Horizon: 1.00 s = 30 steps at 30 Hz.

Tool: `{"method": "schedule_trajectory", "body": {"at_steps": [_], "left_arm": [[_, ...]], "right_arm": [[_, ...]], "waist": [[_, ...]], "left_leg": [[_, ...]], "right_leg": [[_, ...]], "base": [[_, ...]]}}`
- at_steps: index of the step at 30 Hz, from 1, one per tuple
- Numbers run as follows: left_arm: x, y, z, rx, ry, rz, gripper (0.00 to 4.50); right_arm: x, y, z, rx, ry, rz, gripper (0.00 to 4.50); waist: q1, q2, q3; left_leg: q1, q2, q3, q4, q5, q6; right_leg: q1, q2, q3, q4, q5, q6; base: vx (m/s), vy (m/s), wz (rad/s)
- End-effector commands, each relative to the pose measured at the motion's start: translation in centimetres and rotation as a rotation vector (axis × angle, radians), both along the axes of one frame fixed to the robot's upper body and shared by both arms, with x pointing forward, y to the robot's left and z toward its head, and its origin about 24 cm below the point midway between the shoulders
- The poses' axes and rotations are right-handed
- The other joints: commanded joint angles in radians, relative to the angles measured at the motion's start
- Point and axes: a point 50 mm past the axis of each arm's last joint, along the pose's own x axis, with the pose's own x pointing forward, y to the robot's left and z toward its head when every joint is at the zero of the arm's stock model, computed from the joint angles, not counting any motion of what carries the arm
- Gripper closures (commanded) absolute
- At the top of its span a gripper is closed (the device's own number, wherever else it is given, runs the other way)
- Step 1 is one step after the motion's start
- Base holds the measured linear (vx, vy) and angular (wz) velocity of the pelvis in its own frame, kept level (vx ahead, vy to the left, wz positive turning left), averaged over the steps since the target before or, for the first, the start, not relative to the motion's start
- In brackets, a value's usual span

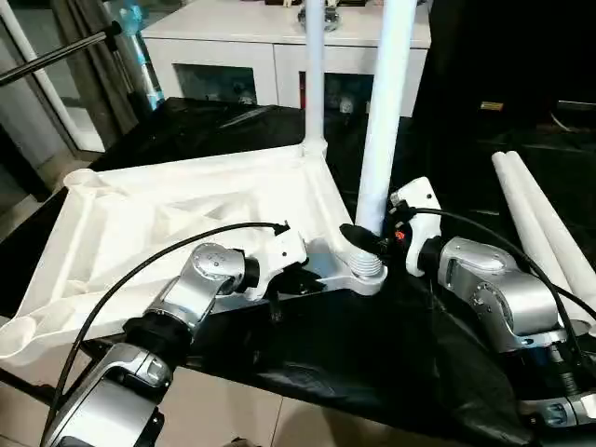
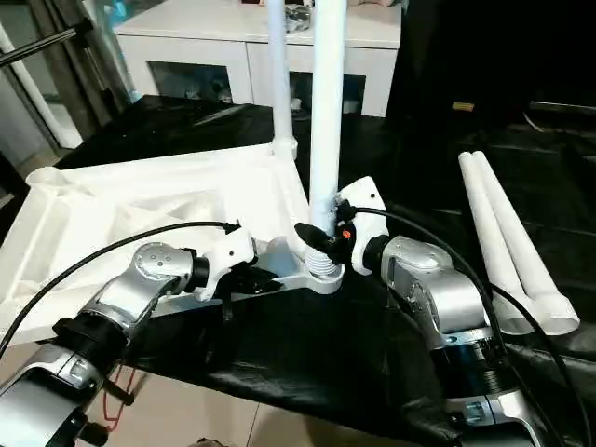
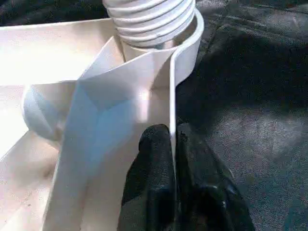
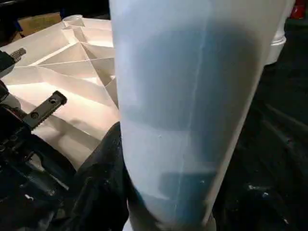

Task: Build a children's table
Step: Insert table leg to table base

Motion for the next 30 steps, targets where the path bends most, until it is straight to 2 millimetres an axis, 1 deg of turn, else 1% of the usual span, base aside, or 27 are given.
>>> {"method": "schedule_trajectory", "body": {"at_steps": [1,3,6,8,9,11,14,15,16,17,18,19,20,21,27,30], "left_arm": [[-0.3,1.4,-1.3,0.055,0.055,0.042,4.5],[-0.3,1.4,-1.3,0.057,0.062,0.041,4.5],[-0.5,1.3,-1.4,0.057,0.084,0.028,4.5],[-0.6,1.3,-1.3,0.047,0.088,0.021,4.5],[-0.5,1.2,-1.2,0.034,0.086,0.021,4.5],[-0.4,1.1,-0.9,0.016,0.078,0.023,4.5],[-0.3,1.0,-0.7,0.012,0.064,0.024,4.5],[-0.2,1.0,-0.5,0.01,0.056,0.023,4.5],[-0.2,1.0,-0.5,0.009,0.055,0.023,4.5],[-0.1,0.9,-0.4,0.006,0.056,0.023,4.5],[-0.1,0.9,-0.3,0.005,0.057,0.023,4.5],[-0.1,0.9,-0.3,0.003,0.061,0.023,4.5],[-0.2,1.0,-0.3,0.003,0.063,0.022,4.5],[-0.2,1.0,-0.3,0.001,0.065,0.022,4.5],[-0.4,0.9,-0.1,-0.02,0.083,0.001,4.5],[-0.5,0.8,0.0,-0.028,0.09,-0.005,4.5]], "right_arm": [[0.0,0.0,0.0,0.002,-0.006,0.006,2.62],[-0.1,-0.1,0.0,0.001,-0.005,0.005,2.62],[-0.1,-0.1,-0.2,0.001,0.003,0.002,2.62],[-0.1,-0.1,-0.4,0.002,0.013,0.005,2.62],[-0.1,-0.1,-0.5,0.002,0.023,0.011,2.62],[-0.1,0.0,-0.7,-0.002,0.038,0.024,2.62],[-0.1,0.0,-0.9,-0.006,0.045,0.029,2.62],[-0.1,0.0,-1.0,-0.01,0.049,0.031,2.62],[-0.1,0.0,-1.0,-0.01,0.049,0.031,2.62],[0.0,0.1,-1.0,-0.011,0.051,0.031,2.62],[0.0,0.1,-1.0,-0.012,0.053,0.031,2.62],[0.0,0.1,-0.9,-0.013,0.055,0.035,2.62],[0.0,0.0,-0.8,-0.015,0.057,0.04,2.62],[0.0,0.0,-0.7,-0.015,0.057,0.043,2.62],[0.1,-0.1,-0.9,0.039,0.064,0.028,2.62],[0.4,-0.2,-1.0,0.118,0.075,-0.011,2.62]], "waist": [[0.004,-0.018,-0.06],[0.003,-0.018,-0.06],[0.002,-0.018,-0.059],[0.002,-0.019,-0.06],[0.002,-0.021,-0.06],[0.003,-0.02,-0.061],[0.002,-0.02,-0.06],[0.003,-0.024,-0.06],[0.003,-0.023,-0.059],[0.002,-0.027,-0.059],[0.004,-0.025,-0.059],[0.003,-0.024,-0.059],[0.003,-0.029,-0.059],[0.004,-0.026,-0.059],[0.003,-0.027,-0.061],[0.003,-0.022,-0.061]], "left_leg": [[0.018,0.05,-0.027,-0.08,-0.286,0.0],[0.017,0.049,-0.026,-0.079,-0.28,0.003],[0.018,0.049,-0.026,-0.08,-0.283,0.004],[0.018,0.049,-0.026,-0.08,-0.283,0.005],[0.018,0.05,-0.026,-0.08,-0.278,0.006],[0.018,0.05,-0.025,-0.08,-0.267,0.011],[0.018,0.049,-0.024,-0.079,-0.269,0.012],[0.017,0.049,-0.024,-0.08,-0.267,0.014],[0.018,0.05,-0.024,-0.081,-0.269,0.013],[0.017,0.05,-0.024,-0.081,-0.269,0.014],[0.018,0.05,-0.024,-0.08,-0.267,0.013],[0.018,0.051,-0.025,-0.081,-0.267,0.012],[0.018,0.051,-0.024,-0.081,-0.267,0.013],[0.018,0.051,-0.025,-0.082,-0.266,0.014],[0.015,0.051,-0.024,-0.081,-0.249,0.018],[0.016,0.05,-0.024,-0.081,-0.249,0.02]], "right_leg": [[0.036,-0.073,0.047,-0.093,-0.333,-0.186],[0.037,-0.073,0.047,-0.092,-0.322,-0.191],[0.037,-0.073,0.046,-0.094,-0.335,-0.191],[0.037,-0.073,0.046,-0.095,-0.339,-0.189],[0.038,-0.073,0.046,-0.094,-0.331,-0.191],[0.038,-0.072,0.046,-0.093,-0.314,-0.195],[0.037,-0.073,0.046,-0.095,-0.318,-0.2],[0.038,-0.073,0.046,-0.094,-0.324,-0.198],[0.037,-0.073,0.046,-0.095,-0.334,-0.194],[0.037,-0.073,0.046,-0.096,-0.339,-0.192],[0.037,-0.074,0.046,-0.096,-0.345,-0.19],[0.037,-0.074,0.046,-0.096,-0.346,-0.19],[0.036,-0.073,0.046,-0.097,-0.347,-0.188],[0.036,-0.073,0.046,-0.096,-0.345,-0.188],[0.038,-0.074,0.047,-0.092,-0.302,-0.201],[0.038,-0.074,0.046,-0.092,-0.3,-0.206]], "base": [[0.0,0.0,0.0],[0.0,0.0,0.0],[0.0,0.0,0.0],[0.0,0.0,0.0],[0.0,0.0,0.0],[0.0,0.0,0.0],[0.0,0.0,0.0],[0.0,0.0,0.0],[0.0,0.0,0.0],[0.0,0.0,0.0],[0.0,0.0,0.0],[0.0,0.0,0.0],[0.0,0.0,0.0],[0.0,0.0,0.0],[0.0,0.0,0.0],[0.0,0.0,0.0]]}}
